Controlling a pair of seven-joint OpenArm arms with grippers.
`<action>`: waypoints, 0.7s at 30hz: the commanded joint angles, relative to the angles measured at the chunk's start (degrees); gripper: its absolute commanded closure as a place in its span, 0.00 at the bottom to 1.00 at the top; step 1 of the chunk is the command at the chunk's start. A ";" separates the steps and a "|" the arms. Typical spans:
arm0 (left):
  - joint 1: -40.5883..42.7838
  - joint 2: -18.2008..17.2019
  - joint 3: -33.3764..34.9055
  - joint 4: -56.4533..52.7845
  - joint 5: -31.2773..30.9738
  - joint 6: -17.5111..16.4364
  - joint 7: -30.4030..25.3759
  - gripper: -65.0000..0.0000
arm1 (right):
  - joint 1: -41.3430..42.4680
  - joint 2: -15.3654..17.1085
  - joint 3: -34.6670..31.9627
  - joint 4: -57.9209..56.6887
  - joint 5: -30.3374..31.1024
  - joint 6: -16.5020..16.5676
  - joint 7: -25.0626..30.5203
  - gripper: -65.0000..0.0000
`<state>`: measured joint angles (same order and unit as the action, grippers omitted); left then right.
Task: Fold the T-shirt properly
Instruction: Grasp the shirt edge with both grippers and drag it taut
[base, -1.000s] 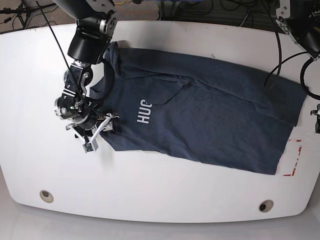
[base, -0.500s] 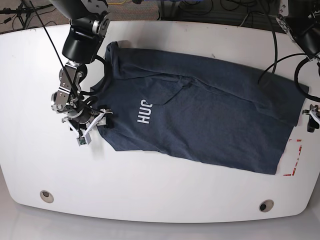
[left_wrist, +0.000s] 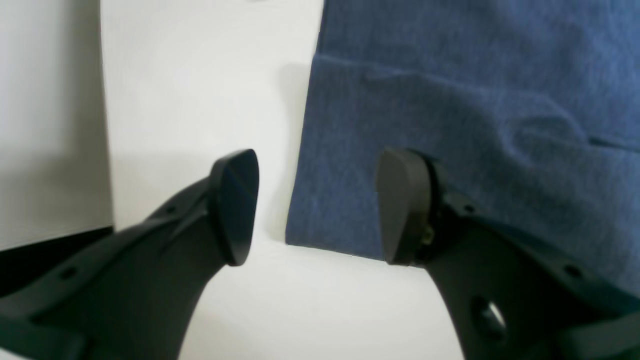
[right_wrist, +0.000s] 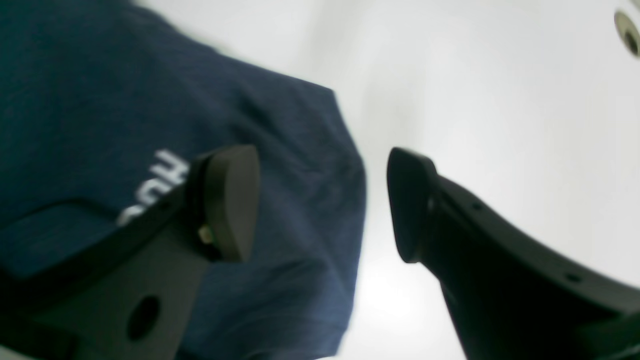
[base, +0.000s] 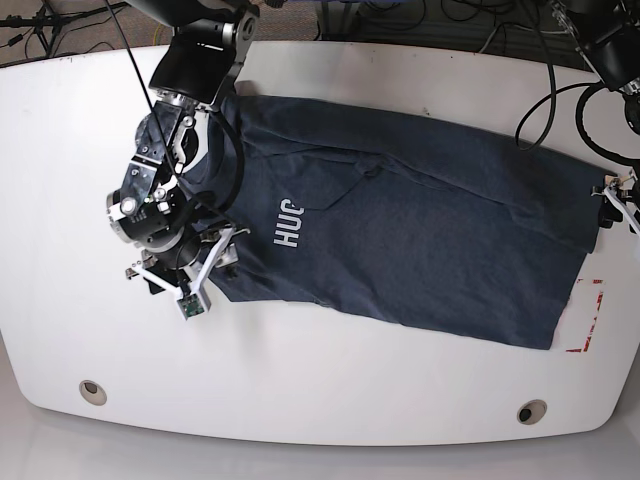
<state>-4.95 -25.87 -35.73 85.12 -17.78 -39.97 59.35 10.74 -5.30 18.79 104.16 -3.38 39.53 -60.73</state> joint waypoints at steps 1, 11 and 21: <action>-0.63 -0.46 -0.27 -1.39 -0.29 -0.03 -3.13 0.46 | -3.67 -0.99 -1.34 4.10 -0.27 -0.01 -1.03 0.41; -0.98 0.24 0.78 -11.50 -0.29 -0.03 -8.06 0.46 | -14.92 -1.78 -9.25 6.21 -0.18 0.08 -0.94 0.41; -0.72 1.56 4.91 -14.66 -0.29 -0.03 -12.45 0.46 | -20.54 -2.48 -12.76 5.25 -0.18 -0.01 3.10 0.41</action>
<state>-4.89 -23.00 -31.29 70.08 -17.15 -39.92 48.12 -10.24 -7.94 5.91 108.97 -4.01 39.44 -59.77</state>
